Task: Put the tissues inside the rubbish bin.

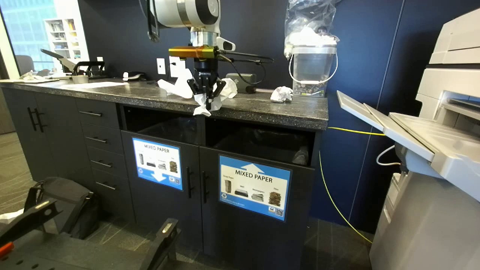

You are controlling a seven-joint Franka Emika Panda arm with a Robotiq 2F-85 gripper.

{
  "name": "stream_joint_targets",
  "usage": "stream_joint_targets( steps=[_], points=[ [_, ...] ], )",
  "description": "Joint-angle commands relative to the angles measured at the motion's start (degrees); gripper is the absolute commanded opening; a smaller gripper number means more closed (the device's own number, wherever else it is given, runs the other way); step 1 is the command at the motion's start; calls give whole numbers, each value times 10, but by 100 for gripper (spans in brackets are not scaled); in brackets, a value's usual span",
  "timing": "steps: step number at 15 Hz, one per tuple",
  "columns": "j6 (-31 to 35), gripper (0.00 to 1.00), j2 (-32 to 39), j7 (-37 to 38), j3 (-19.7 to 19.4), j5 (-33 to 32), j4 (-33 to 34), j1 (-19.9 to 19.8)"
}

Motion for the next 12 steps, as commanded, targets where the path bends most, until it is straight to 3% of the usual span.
stream_joint_targets(
  steps=[1, 6, 8, 9, 12],
  points=[
    [70, 13, -88, 46, 4, -28, -144, 22],
    [233, 13, -134, 129, 12, -62, -314, 63],
    [314, 13, -123, 186, -9, -114, -360, 91],
    [344, 13, -116, 224, -31, -151, -375, 111],
    [417, 13, -64, 366, -173, -315, -353, 211]
  ],
)
